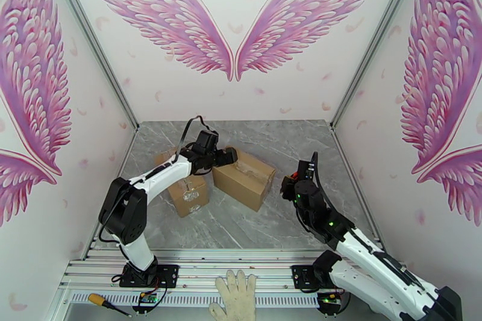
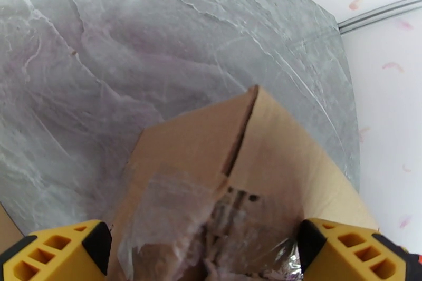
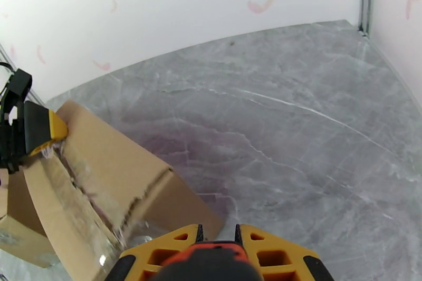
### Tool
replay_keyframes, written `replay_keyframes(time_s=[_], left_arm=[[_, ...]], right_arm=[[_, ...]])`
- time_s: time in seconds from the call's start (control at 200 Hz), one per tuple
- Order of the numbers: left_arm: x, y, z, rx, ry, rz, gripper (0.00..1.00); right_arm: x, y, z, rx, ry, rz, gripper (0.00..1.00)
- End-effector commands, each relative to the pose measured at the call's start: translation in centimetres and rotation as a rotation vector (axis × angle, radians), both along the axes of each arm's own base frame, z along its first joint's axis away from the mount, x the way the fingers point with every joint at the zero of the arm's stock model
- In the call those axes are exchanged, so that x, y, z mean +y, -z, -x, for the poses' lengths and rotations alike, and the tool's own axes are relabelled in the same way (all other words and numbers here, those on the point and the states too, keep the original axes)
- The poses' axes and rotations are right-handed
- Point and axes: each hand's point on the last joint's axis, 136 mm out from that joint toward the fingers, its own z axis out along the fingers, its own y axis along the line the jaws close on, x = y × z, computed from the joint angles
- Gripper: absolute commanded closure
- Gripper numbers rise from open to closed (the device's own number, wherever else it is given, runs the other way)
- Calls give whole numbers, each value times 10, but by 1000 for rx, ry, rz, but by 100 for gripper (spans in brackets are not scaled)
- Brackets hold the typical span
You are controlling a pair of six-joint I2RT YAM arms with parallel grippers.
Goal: Unpack the express box
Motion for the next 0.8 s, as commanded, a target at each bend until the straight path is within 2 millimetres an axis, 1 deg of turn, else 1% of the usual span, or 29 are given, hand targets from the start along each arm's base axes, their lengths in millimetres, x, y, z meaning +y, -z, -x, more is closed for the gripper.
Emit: replay_keyframes(time_s=[0.0,0.055,0.095,0.195,0.265,0.28,0.29,0.35,0.455,0.535,0.59,0.66,0.795], left_arm=[[18,-40,3,-165,47,-147,1],[18,-55,3,-250,127,-219,1],[22,-65,1,-317,173,-289,1],[26,-90,2,-515,334,-442,1],[17,-105,14,-673,501,-501,1],[15,-112,17,-714,533,-507,1],[14,-105,21,-723,566,-519,1],[4,-107,40,-841,726,-536,1],[-17,-101,75,-1013,968,-551,1],[-35,-91,97,-1080,1125,-543,1],[-48,-84,110,-1101,1219,-546,1],[-62,-72,121,-1121,1316,-563,2],[-83,-52,126,-1140,1427,-596,3]], right_arm=[[9,-29,-16,-80,-23,-134,100],[7,-28,-19,-76,-9,-160,100],[4,-28,-21,-71,7,-180,100],[-4,-29,-19,-65,46,-222,100],[-12,-31,-15,-58,82,-275,100],[-13,-32,-13,-59,87,-287,100],[-13,-33,-13,-63,90,-296,100],[-16,-38,-8,-83,99,-349,100],[-16,-44,-5,-108,99,-420,100],[-15,-50,-5,-117,99,-455,100],[-15,-49,-6,-124,103,-479,100],[-13,-48,-10,-129,105,-497,100],[-9,-43,-17,-115,103,-513,100]])
